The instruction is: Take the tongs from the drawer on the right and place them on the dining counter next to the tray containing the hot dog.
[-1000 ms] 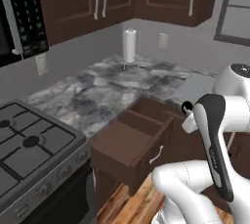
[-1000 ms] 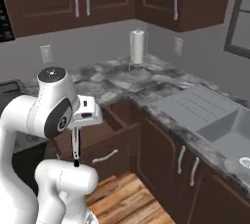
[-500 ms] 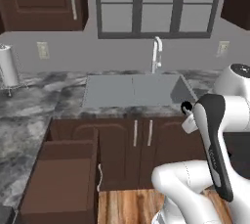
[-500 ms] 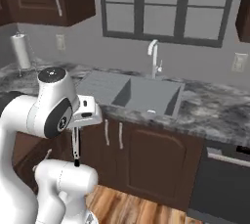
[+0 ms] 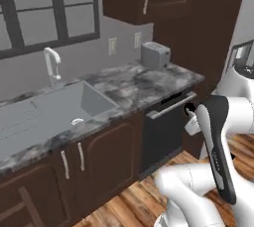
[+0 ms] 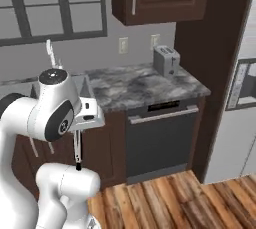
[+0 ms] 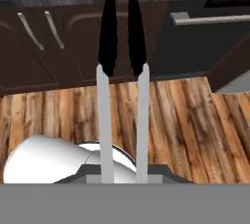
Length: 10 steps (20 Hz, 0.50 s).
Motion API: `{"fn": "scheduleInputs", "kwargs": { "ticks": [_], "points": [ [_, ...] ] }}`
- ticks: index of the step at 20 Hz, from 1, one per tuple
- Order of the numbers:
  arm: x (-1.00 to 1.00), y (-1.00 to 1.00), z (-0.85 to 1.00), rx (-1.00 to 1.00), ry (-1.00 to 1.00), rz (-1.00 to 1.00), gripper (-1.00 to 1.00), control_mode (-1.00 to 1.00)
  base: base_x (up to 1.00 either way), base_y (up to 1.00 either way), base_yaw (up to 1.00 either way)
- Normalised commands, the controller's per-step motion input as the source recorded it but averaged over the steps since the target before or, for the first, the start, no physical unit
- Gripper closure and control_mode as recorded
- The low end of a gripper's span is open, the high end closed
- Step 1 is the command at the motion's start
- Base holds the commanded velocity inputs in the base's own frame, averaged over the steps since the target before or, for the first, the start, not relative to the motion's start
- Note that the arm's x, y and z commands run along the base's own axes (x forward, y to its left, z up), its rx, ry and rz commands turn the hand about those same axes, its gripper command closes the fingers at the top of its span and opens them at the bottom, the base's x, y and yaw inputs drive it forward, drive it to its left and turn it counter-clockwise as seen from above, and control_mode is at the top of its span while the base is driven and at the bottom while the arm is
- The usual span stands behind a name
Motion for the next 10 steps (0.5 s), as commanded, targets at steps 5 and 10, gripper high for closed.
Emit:
{"fn": "scheduleInputs", "kwargs": {
  "ticks": [5, 10],
  "points": [
    [0.00, 0.00, 0.00, 0.00, 0.00, 0.00, 1.00, 1.00, 0.01, 0.00, -0.92],
    [0.00, 0.00, 0.00, 0.00, 0.00, 0.00, 1.00, 1.00, 0.05, 0.00, -0.91]
  ]
}}
